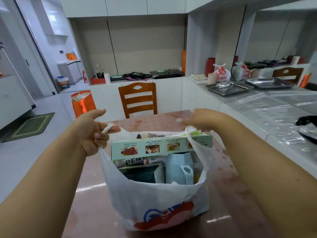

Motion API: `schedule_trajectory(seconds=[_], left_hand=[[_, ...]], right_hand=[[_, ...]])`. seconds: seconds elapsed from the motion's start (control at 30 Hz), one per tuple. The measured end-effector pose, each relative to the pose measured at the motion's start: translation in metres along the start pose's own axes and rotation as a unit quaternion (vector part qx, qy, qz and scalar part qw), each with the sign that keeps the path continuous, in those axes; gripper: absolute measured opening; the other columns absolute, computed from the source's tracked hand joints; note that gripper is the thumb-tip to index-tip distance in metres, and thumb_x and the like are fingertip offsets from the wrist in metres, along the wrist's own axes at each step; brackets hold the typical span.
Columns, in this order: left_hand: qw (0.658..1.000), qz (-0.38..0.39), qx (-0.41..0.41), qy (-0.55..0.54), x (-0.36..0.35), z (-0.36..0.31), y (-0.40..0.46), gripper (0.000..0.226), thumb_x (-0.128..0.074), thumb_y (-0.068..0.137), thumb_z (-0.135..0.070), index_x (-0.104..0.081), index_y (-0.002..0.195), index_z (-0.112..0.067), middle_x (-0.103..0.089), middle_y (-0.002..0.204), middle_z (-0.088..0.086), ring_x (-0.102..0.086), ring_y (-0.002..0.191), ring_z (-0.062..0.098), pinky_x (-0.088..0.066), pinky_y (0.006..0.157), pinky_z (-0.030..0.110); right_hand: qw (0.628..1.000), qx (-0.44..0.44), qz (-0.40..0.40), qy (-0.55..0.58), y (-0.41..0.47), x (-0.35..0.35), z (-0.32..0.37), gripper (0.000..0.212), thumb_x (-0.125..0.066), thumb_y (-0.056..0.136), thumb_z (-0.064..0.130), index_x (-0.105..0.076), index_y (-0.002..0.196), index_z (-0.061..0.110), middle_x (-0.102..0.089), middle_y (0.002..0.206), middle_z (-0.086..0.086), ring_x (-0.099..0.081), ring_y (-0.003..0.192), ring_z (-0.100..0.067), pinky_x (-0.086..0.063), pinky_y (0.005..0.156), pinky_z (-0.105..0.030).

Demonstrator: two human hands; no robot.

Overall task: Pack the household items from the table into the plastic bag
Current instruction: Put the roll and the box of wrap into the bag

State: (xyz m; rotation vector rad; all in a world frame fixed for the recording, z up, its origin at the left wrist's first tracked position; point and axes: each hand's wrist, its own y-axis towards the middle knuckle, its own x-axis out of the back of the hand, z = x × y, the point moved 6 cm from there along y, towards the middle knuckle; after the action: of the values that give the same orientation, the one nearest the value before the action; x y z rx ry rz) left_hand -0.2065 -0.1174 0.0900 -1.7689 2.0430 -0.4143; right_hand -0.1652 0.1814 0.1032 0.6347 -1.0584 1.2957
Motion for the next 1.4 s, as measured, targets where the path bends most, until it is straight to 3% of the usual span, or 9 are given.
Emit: schedule_trajectory(seconds=[0.13, 0.27, 0.43, 0.5, 0.83, 0.93, 1.17, 1.27, 1.4], left_hand=[[0.999, -0.012, -0.004, 0.031, -0.003, -0.003, 0.0, 0.047, -0.053, 0.091, -0.041, -0.06, 0.114, -0.001, -0.074, 0.103, 0.017, -0.03, 0.041, 0.007, -0.03, 0.036, 0.013], [0.999, -0.019, -0.005, 0.039, -0.003, -0.003, 0.002, 0.045, -0.055, 0.091, -0.037, -0.059, 0.115, 0.0, -0.073, 0.104, 0.018, -0.031, 0.042, 0.007, -0.032, 0.035, 0.013], [1.0, -0.021, -0.003, 0.007, 0.001, -0.008, 0.003, 0.051, -0.055, 0.087, -0.032, -0.057, 0.121, 0.006, -0.071, 0.109, 0.02, -0.034, 0.035, 0.008, -0.032, 0.033, 0.014], [0.999, -0.03, -0.021, -0.033, 0.002, -0.017, 0.005, 0.052, -0.053, 0.086, -0.027, -0.053, 0.125, 0.008, -0.068, 0.111, 0.022, -0.033, 0.031, 0.007, -0.031, 0.031, 0.014], [0.995, -0.066, -0.057, -0.053, 0.002, -0.034, 0.003, 0.054, -0.057, 0.081, -0.025, -0.049, 0.128, 0.001, -0.069, 0.108, 0.017, -0.036, 0.042, 0.007, -0.035, 0.034, 0.015], [0.998, -0.049, -0.018, -0.033, -0.009, -0.01, 0.01, 0.047, -0.059, 0.081, -0.024, -0.054, 0.119, 0.002, -0.071, 0.106, 0.02, -0.042, 0.049, 0.008, -0.039, 0.046, 0.014], [0.997, -0.05, -0.014, -0.059, -0.031, -0.013, 0.008, 0.026, -0.056, 0.086, -0.02, -0.054, 0.107, -0.005, -0.065, 0.1, 0.02, -0.072, 0.088, 0.019, -0.045, 0.052, 0.019], [0.995, -0.059, -0.015, -0.083, -0.038, -0.017, 0.005, 0.028, -0.055, 0.087, -0.019, -0.044, 0.107, -0.003, -0.059, 0.087, 0.018, -0.07, 0.096, 0.019, -0.047, 0.061, 0.019], [0.992, -0.051, -0.012, -0.112, -0.041, -0.016, 0.008, 0.035, -0.055, 0.087, -0.02, -0.043, 0.116, -0.003, -0.067, 0.097, 0.018, -0.067, 0.084, 0.016, -0.052, 0.064, 0.019]], right_hand=[[1.0, 0.009, -0.017, 0.003, -0.013, -0.023, -0.009, 0.046, -0.071, 0.08, 0.015, -0.052, 0.122, 0.014, -0.058, 0.109, -0.005, -0.055, 0.087, -0.019, -0.04, 0.055, -0.022], [0.974, 0.009, -0.101, 0.201, -0.011, -0.009, -0.017, 0.051, -0.059, 0.083, -0.001, -0.045, 0.129, 0.017, -0.057, 0.116, -0.009, -0.058, 0.094, -0.025, -0.046, 0.068, -0.028], [0.725, -0.032, -0.059, 0.686, -0.007, 0.011, -0.031, 0.04, -0.035, 0.081, -0.007, -0.045, 0.118, 0.006, -0.059, 0.098, -0.022, -0.035, 0.035, -0.006, -0.032, 0.034, -0.016], [0.7, -0.018, -0.061, 0.712, -0.011, 0.023, -0.023, 0.031, -0.036, 0.079, -0.002, -0.048, 0.105, 0.009, -0.059, 0.106, -0.028, -0.028, 0.036, -0.005, -0.027, 0.034, -0.015], [0.776, 0.05, -0.115, 0.619, -0.003, 0.064, 0.012, 0.044, -0.049, 0.08, 0.017, -0.049, 0.123, 0.011, -0.063, 0.107, -0.024, -0.049, 0.052, -0.012, -0.036, 0.04, -0.018], [0.836, -0.026, -0.119, 0.535, 0.009, 0.037, -0.005, 0.039, -0.055, 0.081, 0.021, -0.052, 0.119, 0.013, -0.057, 0.108, -0.015, -0.062, 0.083, -0.019, -0.037, 0.044, -0.018], [0.988, 0.048, -0.04, 0.14, 0.016, -0.005, 0.025, 0.036, -0.059, 0.085, 0.049, -0.067, 0.104, 0.02, -0.065, 0.094, 0.0, -0.059, 0.08, -0.017, -0.052, 0.072, -0.032], [0.996, 0.065, 0.041, -0.045, 0.019, -0.045, 0.043, 0.052, -0.049, 0.086, 0.062, -0.063, 0.121, 0.026, -0.068, 0.102, 0.003, -0.063, 0.089, -0.016, -0.054, 0.085, -0.036], [0.998, 0.014, 0.043, -0.032, 0.016, -0.042, 0.041, 0.07, -0.04, 0.083, 0.072, -0.047, 0.136, 0.028, -0.063, 0.117, -0.002, -0.06, 0.102, -0.022, -0.049, 0.093, -0.041]])
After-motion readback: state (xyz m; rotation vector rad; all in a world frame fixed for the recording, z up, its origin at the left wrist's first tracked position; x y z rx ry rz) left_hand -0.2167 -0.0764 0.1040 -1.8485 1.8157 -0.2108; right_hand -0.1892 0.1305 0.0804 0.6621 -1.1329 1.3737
